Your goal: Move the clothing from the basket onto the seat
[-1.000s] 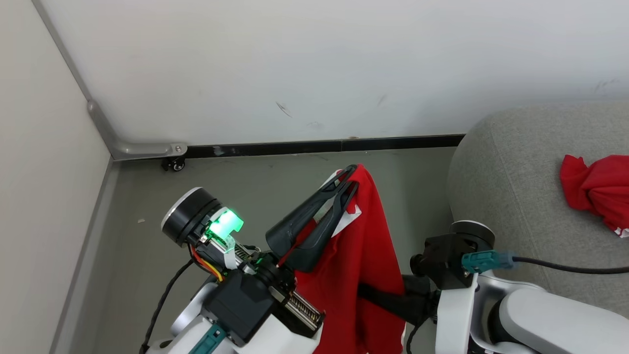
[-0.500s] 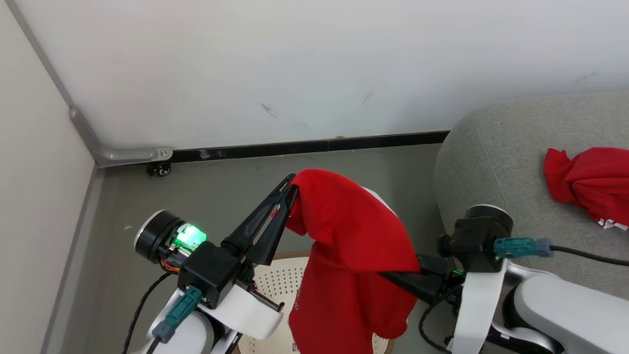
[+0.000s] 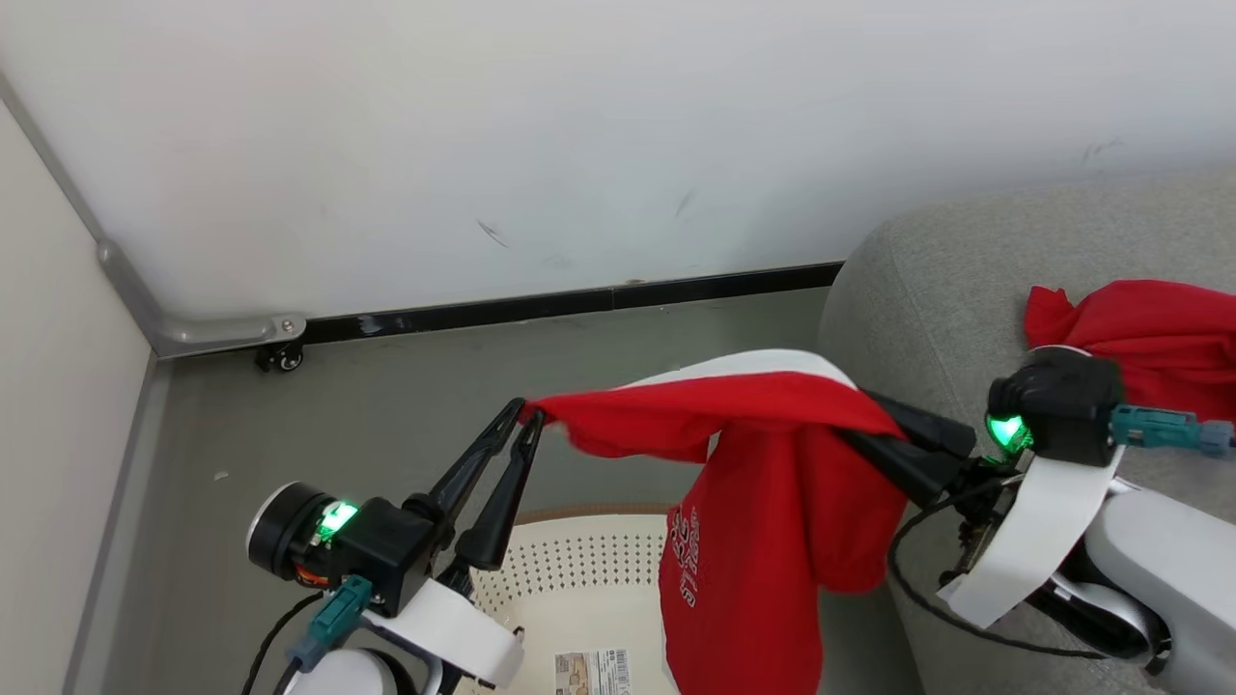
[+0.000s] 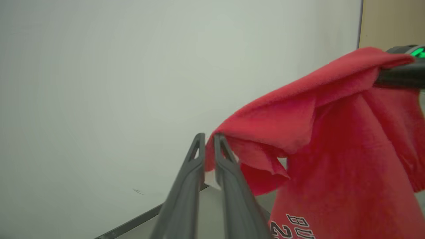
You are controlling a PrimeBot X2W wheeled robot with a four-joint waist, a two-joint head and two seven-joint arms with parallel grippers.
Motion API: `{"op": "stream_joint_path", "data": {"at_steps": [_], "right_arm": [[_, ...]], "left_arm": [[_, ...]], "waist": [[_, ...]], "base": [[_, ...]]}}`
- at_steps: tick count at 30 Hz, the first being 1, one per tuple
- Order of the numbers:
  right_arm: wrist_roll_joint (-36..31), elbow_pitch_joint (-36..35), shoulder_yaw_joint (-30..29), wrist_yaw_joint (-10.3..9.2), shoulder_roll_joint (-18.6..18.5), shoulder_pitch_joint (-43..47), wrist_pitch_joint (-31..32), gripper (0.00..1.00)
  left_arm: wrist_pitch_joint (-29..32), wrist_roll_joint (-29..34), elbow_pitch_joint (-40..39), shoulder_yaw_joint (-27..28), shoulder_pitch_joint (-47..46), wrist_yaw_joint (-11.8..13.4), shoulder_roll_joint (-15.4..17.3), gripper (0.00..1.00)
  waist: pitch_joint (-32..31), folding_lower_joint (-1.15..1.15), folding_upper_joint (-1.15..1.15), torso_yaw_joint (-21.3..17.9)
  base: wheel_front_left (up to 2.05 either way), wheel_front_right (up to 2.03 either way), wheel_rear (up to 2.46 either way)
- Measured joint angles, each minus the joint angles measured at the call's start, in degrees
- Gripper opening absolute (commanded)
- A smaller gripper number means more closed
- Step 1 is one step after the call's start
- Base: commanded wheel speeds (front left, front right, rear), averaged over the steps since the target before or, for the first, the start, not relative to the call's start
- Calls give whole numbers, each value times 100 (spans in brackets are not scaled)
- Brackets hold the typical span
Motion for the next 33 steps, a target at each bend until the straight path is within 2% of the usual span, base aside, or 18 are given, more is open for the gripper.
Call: {"op": "stream_joint_path", "data": {"at_steps": [2,4,5,13,21,33], "right_arm": [[0,96,-148,0,-25,59,-107,0],[-1,190,-270,0,-52,110,-207,0],[-2,242,-347,0,-67,129,-247,0],[-9,499,-982,0,-214,503,-393,0],[-70,580,-1579,0,-330,999,-495,0],[-197,568,-2507,0,-277,1831,-568,0]], "left_arm": [[1,-69,49,3,58,0,0,55],[25,-127,81,4,106,0,0,92],[24,-137,87,14,141,1,-7,100],[-9,-282,98,330,260,172,4,100],[-43,-344,109,423,261,177,-46,100],[-109,-434,132,428,260,177,-175,100]], "waist": [[-17,0,0,-34],[-32,0,0,-67],[-39,0,0,-83],[-70,0,0,-240],[-83,0,0,-469],[-100,0,0,-921]], "base": [[0,0,0],[0,0,0],[0,0,0],[0,0,0],[0,0,0],[0,0,0]]}}
